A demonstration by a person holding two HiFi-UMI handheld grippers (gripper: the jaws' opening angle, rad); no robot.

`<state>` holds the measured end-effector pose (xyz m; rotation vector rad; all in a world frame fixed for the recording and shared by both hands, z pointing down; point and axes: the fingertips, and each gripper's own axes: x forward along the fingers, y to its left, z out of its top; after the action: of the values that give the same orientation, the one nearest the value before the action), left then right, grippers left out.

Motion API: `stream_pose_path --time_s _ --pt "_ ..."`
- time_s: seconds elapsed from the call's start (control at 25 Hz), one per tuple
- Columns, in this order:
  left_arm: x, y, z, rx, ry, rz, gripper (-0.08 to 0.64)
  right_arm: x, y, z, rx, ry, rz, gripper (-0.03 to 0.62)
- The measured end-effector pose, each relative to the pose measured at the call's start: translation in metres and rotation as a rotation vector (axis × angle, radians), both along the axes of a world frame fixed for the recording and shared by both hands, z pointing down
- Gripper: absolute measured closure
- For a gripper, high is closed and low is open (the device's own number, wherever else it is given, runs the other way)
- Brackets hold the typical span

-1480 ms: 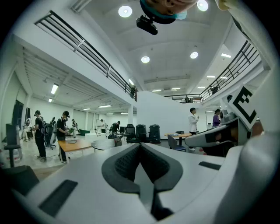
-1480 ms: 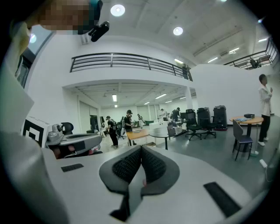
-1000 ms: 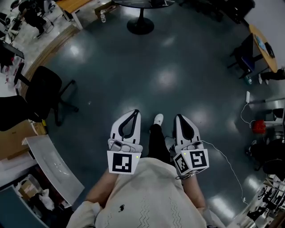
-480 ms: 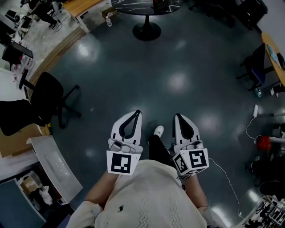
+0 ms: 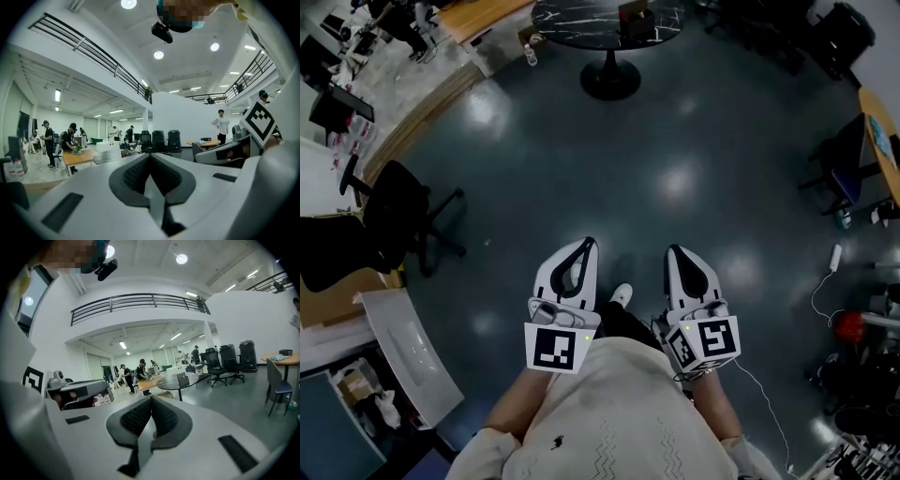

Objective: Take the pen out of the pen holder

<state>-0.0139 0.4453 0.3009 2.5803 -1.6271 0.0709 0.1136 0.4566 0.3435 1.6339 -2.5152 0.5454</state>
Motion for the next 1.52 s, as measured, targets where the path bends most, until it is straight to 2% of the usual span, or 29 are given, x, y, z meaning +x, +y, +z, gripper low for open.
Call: stream_pose_path --time_s 0.36,0.84,1.0,1.12,1.24,1.28,1.4,1.52 --pt "0.0 -0.096 0.011 0.001 0.013 -0.018 0.548 0.012 -0.094 0.008 -0.003 0.037 0.027 0.574" --pt "-0.002 -0.25 -0.003 0.028 0.065 0.081 0.548 -0.012 -0.245 -0.012 0.019 0.06 0.076 0.574" --pt "-0.01 -0.287 -0.009 0.061 -0.016 0.124 0.548 -0.02 -0.279 -0.019 0.039 0.064 0.082 0.574" --pt "-0.015 -0.313 -0.013 0.06 0.067 0.079 0.548 -0.02 -0.301 -0.022 0.044 0.065 0.093 0.574" --pt "-0.01 -0.333 -0.013 0.055 0.088 0.073 0.548 -0.016 -0.322 -0.021 0.04 0.066 0.099 0.575" --pt "-0.007 -0.339 -0.011 0.057 0.061 0.087 0.548 -0.013 -0.33 -0.021 0.038 0.065 0.1 0.574" --pt "0.011 -0.36 -0.001 0.078 -0.138 0.176 0.548 -0.003 -0.358 -0.017 0.039 0.063 0.09 0.574" --pt "0.029 -0.388 0.004 0.076 -0.183 0.18 0.548 0.014 -0.39 -0.01 0.031 0.054 0.076 0.574"
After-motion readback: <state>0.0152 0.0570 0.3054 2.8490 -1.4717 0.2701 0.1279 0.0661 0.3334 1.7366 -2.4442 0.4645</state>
